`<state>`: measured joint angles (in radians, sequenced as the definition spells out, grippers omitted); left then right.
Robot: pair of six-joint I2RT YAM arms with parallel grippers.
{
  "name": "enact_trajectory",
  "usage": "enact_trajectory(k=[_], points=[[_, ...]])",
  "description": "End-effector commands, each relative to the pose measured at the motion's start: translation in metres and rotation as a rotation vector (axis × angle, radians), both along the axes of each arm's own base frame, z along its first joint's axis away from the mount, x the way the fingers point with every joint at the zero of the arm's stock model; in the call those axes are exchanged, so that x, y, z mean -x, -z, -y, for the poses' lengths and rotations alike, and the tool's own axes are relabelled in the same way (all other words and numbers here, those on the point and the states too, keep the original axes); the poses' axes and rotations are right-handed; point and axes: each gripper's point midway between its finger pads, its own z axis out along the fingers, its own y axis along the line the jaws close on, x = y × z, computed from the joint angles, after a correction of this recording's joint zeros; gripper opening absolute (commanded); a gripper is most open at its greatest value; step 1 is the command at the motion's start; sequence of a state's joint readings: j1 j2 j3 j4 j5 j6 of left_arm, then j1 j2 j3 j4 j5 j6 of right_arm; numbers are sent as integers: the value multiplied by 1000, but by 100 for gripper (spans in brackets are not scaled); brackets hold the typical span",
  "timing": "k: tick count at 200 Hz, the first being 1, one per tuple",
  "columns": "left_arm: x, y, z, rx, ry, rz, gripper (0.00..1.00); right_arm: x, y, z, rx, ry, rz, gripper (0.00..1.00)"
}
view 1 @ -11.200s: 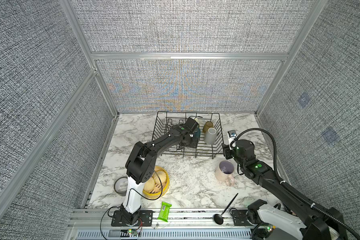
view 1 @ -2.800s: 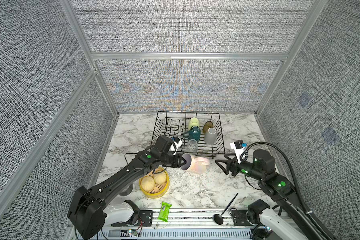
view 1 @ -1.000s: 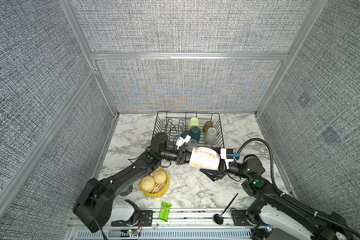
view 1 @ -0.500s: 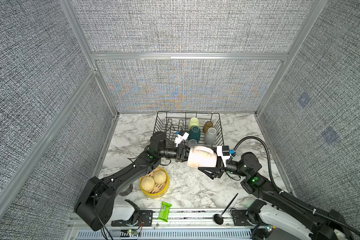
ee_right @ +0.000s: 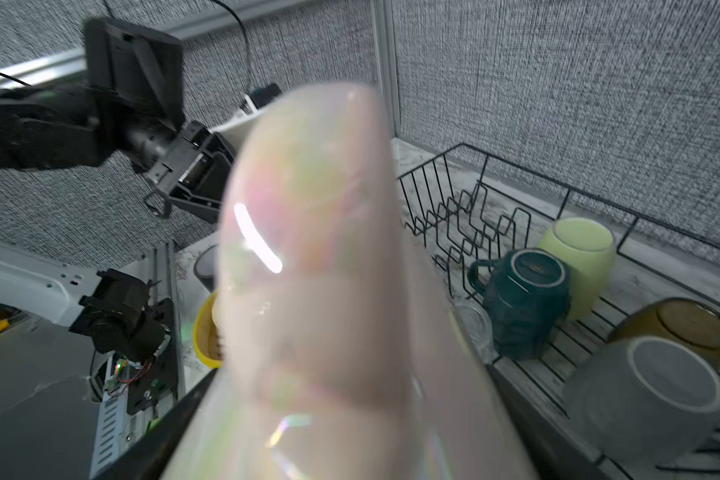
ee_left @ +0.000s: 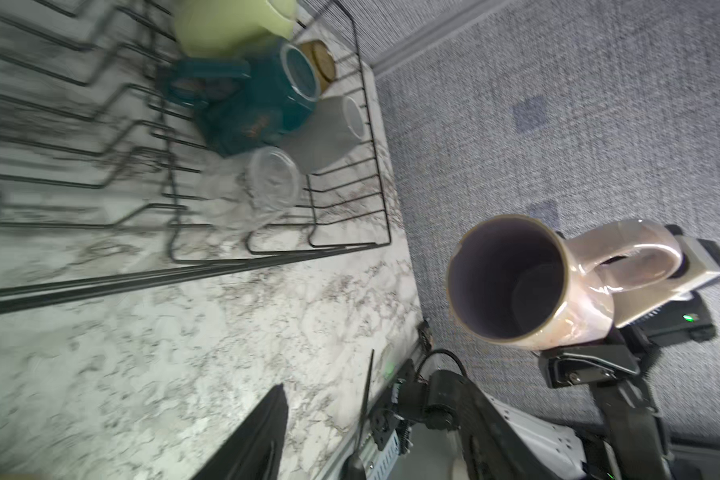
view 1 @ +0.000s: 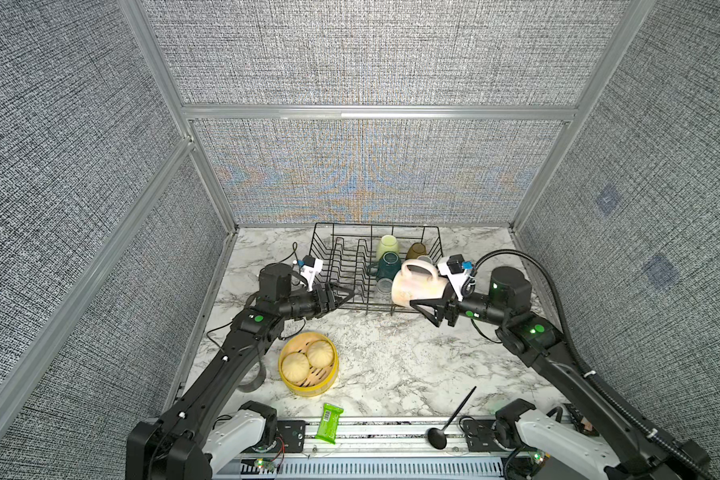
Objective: Load the cups into the dish rack
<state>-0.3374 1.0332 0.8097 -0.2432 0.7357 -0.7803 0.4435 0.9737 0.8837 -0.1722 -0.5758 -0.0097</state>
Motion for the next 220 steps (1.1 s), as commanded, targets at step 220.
enact_trajectory(k=[220], points=[[18, 57, -171, -717, -669, 84, 99, -111, 125, 53, 1061, -122, -247, 63]])
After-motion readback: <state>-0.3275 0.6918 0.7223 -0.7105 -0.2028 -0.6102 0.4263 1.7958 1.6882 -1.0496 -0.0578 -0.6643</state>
